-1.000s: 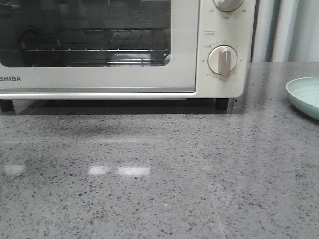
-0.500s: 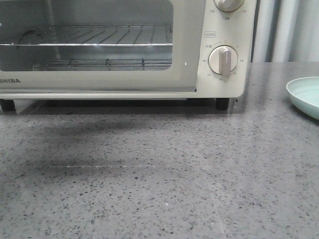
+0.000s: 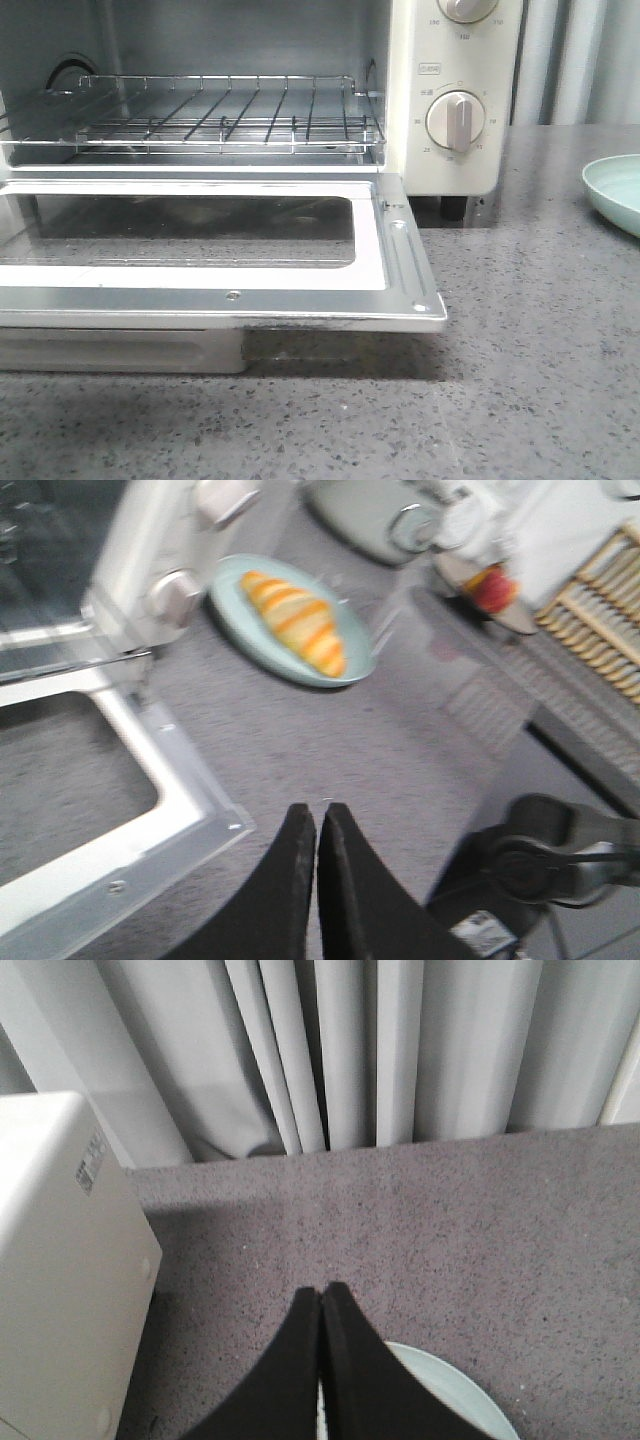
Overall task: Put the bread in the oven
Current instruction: 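Move the right gripper down over the bread roll on the plate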
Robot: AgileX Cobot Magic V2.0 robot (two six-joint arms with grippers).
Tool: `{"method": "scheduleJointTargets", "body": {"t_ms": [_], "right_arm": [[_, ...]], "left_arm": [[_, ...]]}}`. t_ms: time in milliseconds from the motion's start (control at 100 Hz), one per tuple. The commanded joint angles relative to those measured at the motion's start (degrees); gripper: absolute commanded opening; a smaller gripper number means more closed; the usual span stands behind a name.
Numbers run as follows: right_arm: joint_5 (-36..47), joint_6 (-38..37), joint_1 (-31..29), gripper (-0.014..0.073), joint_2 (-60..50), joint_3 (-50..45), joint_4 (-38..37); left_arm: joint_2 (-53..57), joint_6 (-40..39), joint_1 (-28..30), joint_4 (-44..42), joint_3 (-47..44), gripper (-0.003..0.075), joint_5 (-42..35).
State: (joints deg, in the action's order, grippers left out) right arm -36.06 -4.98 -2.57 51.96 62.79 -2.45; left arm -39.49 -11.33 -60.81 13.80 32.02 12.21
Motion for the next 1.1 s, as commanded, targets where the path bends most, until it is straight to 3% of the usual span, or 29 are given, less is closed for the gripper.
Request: {"method": "scheduleJointTargets", "body": {"t_ms": [0,130,290,540,630,870,940,1090], "right_arm": [[3.79,0.73,0.11,-0.0070,2.14,2.02,-0.11],[-0.01,0.73,0.11,-0.0070,6.83,2.82,-0.11],[-5.80,4.43,0.11,-0.0069,12.02,4.77,-0.11],[-12.43,4.98,0.11,-0.0045,17.12,9.30,-0.11],[-13.83,5.67,0.11,0.0037,18.03,9.91,-0.11],[-18.34,5.67,0.11,0.0386,21.70,9.91,-0.56],[-20.03,5.67,0.11,0.0431,23.35,9.91,-0.99],[-22.33,5.67,0.11,0.0434,27.09,9.91,-2.07]], "left_arm": [[2.37,-0.50,-2.70,0.77,2.47,-0.0022,-4.68],[4.67,0.23,-3.98,-1.78,2.83,-0.0022,-7.22],[5.65,0.23,-3.29,-12.24,5.48,-0.0022,-7.23],[5.65,0.23,3.12,-20.73,10.75,-0.0022,-6.35],[5.65,0.23,5.48,-21.54,11.24,-0.0022,-6.35],[5.65,0.23,8.09,-23.97,11.24,-0.0022,-6.86],[5.65,0.23,8.09,-24.45,11.24,-0.0022,-6.86],[5.65,0.23,8.09,-24.45,11.24,-0.0022,-6.86]]}}
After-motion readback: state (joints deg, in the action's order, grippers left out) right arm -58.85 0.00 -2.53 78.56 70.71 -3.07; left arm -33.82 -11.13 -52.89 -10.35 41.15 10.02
